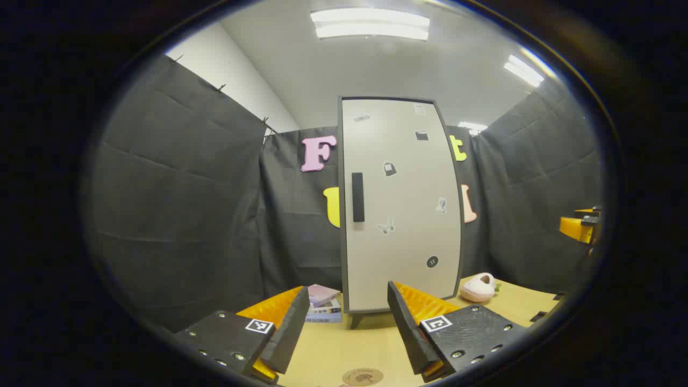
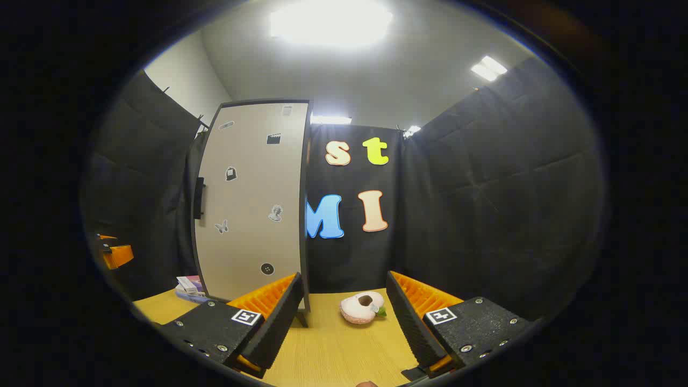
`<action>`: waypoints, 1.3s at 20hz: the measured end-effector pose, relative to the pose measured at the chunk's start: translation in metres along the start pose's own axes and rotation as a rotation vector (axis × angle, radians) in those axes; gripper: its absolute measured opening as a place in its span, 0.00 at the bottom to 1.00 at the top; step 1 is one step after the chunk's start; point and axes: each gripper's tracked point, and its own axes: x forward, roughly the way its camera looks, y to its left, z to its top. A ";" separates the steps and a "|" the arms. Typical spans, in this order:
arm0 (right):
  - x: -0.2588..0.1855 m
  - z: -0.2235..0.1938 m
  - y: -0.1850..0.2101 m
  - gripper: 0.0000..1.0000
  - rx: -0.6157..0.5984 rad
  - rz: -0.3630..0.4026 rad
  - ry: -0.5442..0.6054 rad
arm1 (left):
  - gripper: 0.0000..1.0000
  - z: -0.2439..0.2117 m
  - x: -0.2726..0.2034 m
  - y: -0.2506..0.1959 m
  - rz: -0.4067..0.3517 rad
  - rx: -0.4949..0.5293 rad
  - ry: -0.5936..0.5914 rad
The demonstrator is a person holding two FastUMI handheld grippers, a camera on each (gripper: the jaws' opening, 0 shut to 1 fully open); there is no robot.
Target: Open the cabinet door with the right hand, grasp the bottle in the cabinet with the left hand and place it on the coaster, then close the cabinet door with the right hand.
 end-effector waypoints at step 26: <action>0.045 0.026 0.091 0.95 0.074 0.159 -0.034 | 0.83 0.019 -0.039 0.060 0.129 0.066 -0.026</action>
